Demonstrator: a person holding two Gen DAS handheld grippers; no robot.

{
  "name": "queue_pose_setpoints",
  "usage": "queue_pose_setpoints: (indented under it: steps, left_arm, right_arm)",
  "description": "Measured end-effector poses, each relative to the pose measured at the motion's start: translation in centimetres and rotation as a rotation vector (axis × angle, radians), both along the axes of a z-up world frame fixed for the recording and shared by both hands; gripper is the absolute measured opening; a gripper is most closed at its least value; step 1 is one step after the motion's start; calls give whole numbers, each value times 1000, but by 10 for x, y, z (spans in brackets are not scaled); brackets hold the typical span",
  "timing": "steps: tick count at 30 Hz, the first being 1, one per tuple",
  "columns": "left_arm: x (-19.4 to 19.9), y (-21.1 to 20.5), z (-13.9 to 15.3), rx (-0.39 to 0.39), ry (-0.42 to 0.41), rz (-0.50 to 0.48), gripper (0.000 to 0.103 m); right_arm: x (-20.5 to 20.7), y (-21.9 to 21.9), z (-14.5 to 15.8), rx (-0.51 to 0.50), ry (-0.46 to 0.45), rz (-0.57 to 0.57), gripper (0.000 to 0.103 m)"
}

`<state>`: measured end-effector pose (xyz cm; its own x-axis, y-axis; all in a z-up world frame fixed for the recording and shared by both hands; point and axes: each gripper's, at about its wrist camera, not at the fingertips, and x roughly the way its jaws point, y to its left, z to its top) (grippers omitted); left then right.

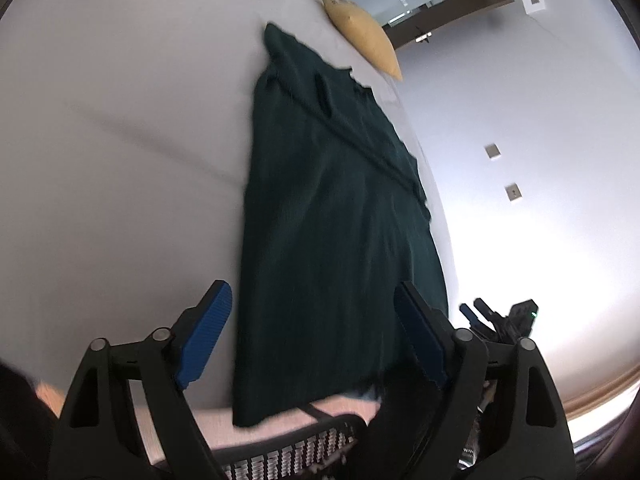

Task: Fold small clothes
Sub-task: 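Open the right tool and withdraw both tools from the sweater, then move both tools to the hem end of the strip and grasp it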

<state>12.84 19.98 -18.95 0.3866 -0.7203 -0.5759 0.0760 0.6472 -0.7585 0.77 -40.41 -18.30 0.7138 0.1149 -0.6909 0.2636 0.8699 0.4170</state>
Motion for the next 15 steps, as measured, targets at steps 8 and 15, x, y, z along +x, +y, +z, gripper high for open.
queue_pose_setpoints:
  steps: [8,15]
  left_arm:
    - [-39,7,-29,-40,87,-14,59]
    - [-54,29,-39,-12,117,3,60]
  right_arm:
    - [-22,-7,-19,81,59,6,69]
    - [-22,-13,-29,155,76,2,76]
